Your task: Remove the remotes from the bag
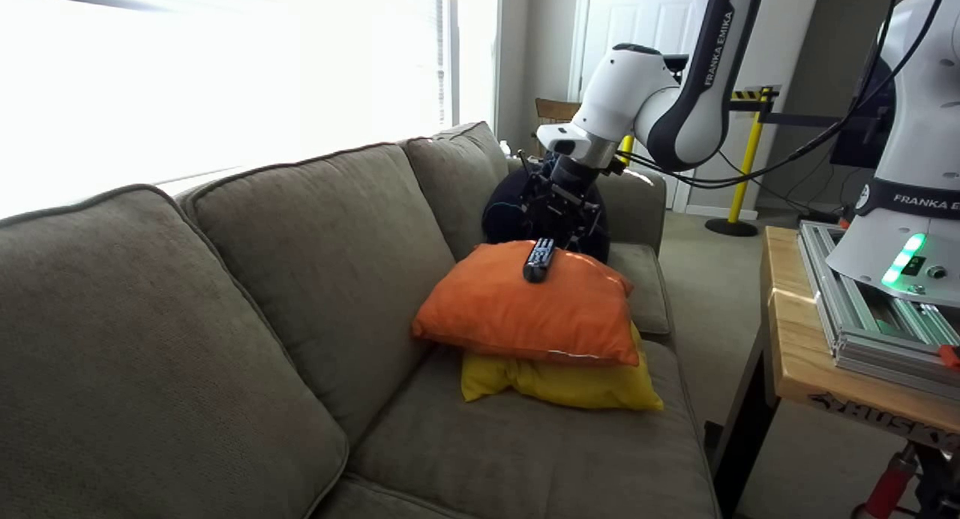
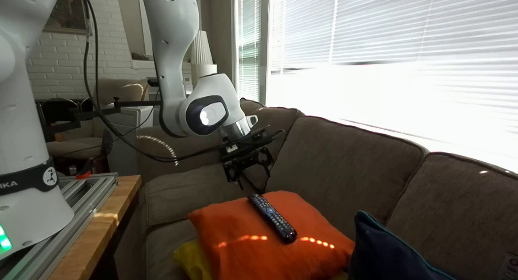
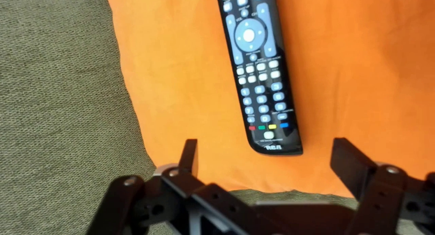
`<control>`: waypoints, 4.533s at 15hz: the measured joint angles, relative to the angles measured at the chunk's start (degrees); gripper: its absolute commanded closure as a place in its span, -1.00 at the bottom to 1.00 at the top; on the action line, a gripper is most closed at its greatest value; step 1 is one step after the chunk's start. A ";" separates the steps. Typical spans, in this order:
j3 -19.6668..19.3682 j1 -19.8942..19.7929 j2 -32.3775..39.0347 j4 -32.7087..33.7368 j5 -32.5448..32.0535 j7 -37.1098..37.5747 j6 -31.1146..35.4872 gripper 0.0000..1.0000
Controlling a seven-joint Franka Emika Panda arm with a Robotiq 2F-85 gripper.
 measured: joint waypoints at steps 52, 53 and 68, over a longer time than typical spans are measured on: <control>7.46 -45.07 34.01 81.36 12.97 53.32 -44.68 -1.00; 7.71 -45.35 34.67 82.64 12.97 53.28 -45.33 -1.00; 7.83 -45.60 40.07 93.50 12.97 53.27 -57.01 0.06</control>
